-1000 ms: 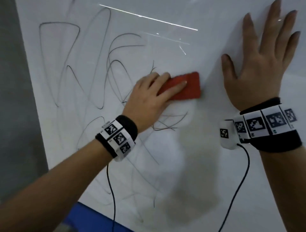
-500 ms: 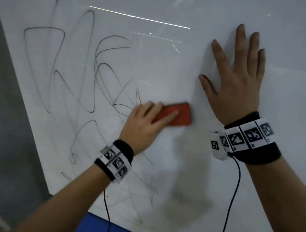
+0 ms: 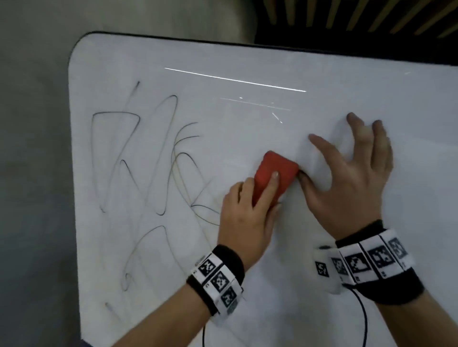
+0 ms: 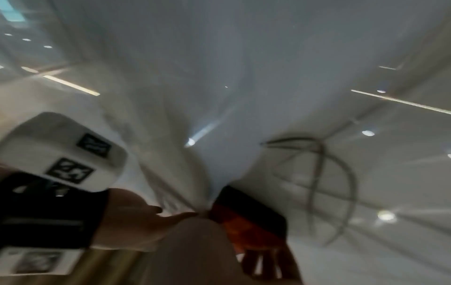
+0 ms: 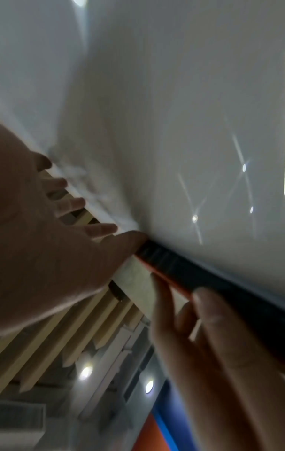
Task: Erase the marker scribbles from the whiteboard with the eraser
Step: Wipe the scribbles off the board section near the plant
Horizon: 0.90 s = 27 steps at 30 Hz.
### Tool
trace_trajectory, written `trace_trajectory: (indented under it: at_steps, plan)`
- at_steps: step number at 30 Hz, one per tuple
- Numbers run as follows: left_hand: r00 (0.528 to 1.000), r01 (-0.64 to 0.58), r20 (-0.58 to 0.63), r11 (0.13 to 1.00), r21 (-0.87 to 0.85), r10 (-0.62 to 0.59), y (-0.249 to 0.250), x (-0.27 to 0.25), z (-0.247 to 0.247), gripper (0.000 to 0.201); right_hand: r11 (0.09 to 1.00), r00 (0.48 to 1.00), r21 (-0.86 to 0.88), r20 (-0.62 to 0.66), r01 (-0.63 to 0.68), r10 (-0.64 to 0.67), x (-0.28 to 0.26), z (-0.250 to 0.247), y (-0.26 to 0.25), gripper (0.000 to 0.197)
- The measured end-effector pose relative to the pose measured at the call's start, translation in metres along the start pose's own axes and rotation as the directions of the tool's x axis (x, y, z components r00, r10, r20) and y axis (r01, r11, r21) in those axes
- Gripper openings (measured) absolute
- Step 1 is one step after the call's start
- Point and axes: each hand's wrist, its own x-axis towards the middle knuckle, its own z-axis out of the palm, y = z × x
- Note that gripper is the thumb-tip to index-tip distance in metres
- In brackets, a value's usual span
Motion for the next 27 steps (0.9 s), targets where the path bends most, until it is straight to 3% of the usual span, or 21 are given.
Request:
trace_trajectory:
  at_steps: [6, 11, 13, 16, 22, 25, 27]
  plan:
    - [1.000, -0.012, 0.014, 1.000, -0.018, 0.013, -0.017, -0.010, -0.002, 0.046, 0.994, 0.983, -0.028, 0.159, 0.103, -0.097, 0.028, -0.017, 0.007, 0.065]
    - [0.996, 0.052, 0.066, 0.999, 0.008, -0.052, -0.019, -0.100, 0.005, 0.045, 0.991, 0.983, -0.065, 0.152, 0.116, -0.105, 0.023, -0.009, 0.002, 0.063]
    - [0.996, 0.052, 0.067, 0.998, 0.020, -0.053, -0.027, -0.108, 0.008, 0.044, 0.985, 0.977, -0.077, 0.160, 0.154, -0.141, 0.019, -0.005, 0.000, 0.062]
    - [0.990, 0.138, -0.028, 0.990, 0.013, -0.137, -0.063, -0.064, -0.002, 0.046, 0.981, 0.970, -0.067, 0.177, 0.183, -0.169, 0.017, -0.002, 0.001, 0.062]
    - [0.868, 0.460, -0.228, 0.887, 0.034, -0.442, -0.146, 0.090, -0.040, 0.051, 0.984, 0.974, -0.066, 0.164, 0.168, -0.156, 0.014, -0.001, 0.000, 0.061]
    - [0.809, 0.548, -0.254, 0.837, -0.001, -0.530, -0.138, 0.107, -0.036, 0.049, 0.988, 0.978, -0.062, 0.163, 0.139, -0.127, 0.013, 0.001, -0.005, 0.061]
    - [0.821, 0.530, -0.253, 0.848, 0.003, -0.512, -0.111, 0.081, -0.025, 0.049, 0.991, 0.982, -0.060, 0.152, 0.119, -0.108, 0.012, 0.003, -0.009, 0.062]
